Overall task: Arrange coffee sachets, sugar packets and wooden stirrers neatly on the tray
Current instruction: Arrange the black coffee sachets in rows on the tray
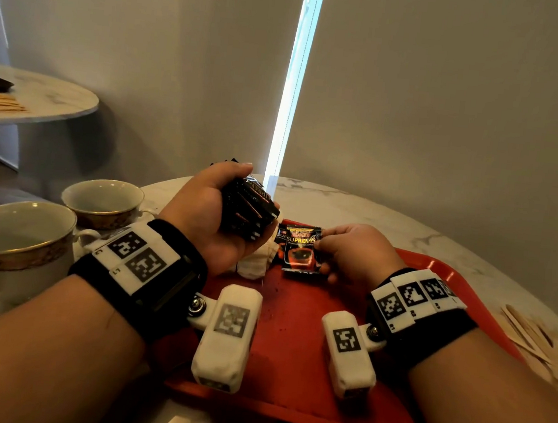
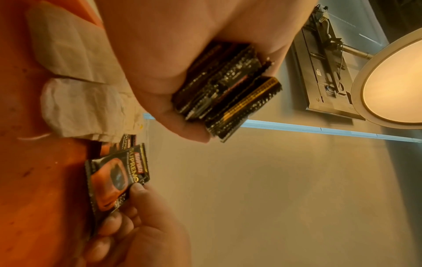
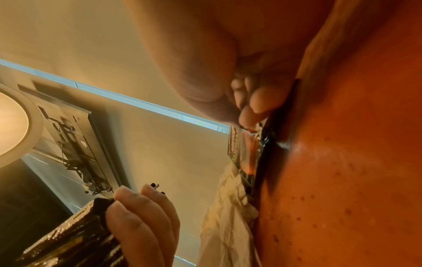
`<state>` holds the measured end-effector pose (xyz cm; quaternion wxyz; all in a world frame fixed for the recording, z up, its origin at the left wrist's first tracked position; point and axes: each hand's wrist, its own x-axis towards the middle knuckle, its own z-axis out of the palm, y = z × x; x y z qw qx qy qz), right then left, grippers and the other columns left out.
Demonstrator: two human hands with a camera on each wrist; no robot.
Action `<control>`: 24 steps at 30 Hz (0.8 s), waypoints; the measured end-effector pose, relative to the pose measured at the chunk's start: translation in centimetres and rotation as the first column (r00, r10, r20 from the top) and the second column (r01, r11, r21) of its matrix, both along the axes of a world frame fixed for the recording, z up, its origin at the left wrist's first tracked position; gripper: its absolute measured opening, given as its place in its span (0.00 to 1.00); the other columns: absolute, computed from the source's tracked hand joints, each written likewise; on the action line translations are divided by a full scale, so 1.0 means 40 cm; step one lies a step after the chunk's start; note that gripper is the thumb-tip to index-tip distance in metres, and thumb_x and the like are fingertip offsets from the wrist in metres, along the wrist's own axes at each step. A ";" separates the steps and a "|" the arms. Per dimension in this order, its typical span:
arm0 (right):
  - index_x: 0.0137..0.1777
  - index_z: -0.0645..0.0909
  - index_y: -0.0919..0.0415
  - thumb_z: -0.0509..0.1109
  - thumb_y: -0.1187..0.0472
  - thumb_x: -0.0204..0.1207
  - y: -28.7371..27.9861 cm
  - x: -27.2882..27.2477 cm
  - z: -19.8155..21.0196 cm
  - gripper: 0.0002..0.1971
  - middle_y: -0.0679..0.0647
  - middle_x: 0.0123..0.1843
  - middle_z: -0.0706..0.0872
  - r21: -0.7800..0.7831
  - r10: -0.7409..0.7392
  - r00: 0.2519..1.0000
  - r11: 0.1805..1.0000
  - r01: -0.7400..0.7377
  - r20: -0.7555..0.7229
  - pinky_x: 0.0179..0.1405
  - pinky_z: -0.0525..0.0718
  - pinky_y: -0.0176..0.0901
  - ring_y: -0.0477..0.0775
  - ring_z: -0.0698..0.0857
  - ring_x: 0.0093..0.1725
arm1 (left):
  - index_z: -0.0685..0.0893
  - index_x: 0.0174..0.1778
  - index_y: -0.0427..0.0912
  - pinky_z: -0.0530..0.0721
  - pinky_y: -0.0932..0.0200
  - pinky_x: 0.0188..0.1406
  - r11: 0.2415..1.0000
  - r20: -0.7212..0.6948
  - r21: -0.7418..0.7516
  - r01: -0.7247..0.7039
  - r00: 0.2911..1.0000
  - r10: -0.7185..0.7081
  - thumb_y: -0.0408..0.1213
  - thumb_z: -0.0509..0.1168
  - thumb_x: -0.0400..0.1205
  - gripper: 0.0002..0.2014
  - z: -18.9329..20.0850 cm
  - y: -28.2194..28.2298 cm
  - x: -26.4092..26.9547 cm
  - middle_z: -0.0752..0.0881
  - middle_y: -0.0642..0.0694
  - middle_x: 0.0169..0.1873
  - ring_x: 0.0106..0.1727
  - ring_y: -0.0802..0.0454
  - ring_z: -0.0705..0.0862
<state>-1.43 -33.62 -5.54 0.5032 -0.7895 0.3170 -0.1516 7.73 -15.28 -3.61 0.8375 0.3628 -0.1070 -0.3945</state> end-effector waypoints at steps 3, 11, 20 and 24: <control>0.53 0.83 0.65 0.70 0.69 0.81 0.001 -0.001 0.000 0.04 0.63 0.32 0.85 -0.030 0.014 1.000 0.999 -0.015 -0.026 0.15 0.78 0.37 0.52 0.79 0.19 | 0.78 0.60 0.41 0.88 0.54 0.36 1.000 0.002 -0.004 0.002 1.000 -0.002 0.45 0.71 0.75 0.21 0.001 0.001 0.001 0.81 0.39 0.49 0.40 0.44 0.87; 0.54 0.81 0.65 0.73 0.69 0.79 0.005 0.005 -0.007 0.06 0.64 0.34 0.88 -0.019 0.015 1.000 1.000 -0.016 -0.009 0.19 0.82 0.43 0.55 0.82 0.22 | 0.79 0.63 0.40 0.88 0.52 0.36 1.000 -0.004 -0.007 -0.011 1.000 0.011 0.44 0.72 0.74 0.23 -0.001 0.003 0.001 0.83 0.39 0.47 0.40 0.43 0.88; 0.57 0.80 0.70 0.71 0.74 0.79 0.023 0.009 -0.006 0.09 0.74 0.43 0.89 0.075 0.028 0.999 0.997 -0.031 0.043 0.22 0.86 0.45 0.59 0.88 0.27 | 0.78 0.61 0.40 0.88 0.54 0.36 1.000 0.009 -0.005 -0.001 1.000 0.001 0.46 0.69 0.79 0.19 0.001 0.002 0.000 0.84 0.40 0.44 0.39 0.44 0.88; 0.58 0.79 0.70 0.70 0.77 0.78 0.028 0.009 -0.005 0.10 0.70 0.40 0.88 0.072 0.040 0.999 0.997 -0.043 0.035 0.23 0.86 0.46 0.58 0.88 0.27 | 0.78 0.62 0.40 0.88 0.54 0.35 1.000 0.009 -0.003 0.005 1.000 -0.005 0.45 0.69 0.78 0.20 0.000 0.002 0.000 0.84 0.40 0.43 0.39 0.45 0.88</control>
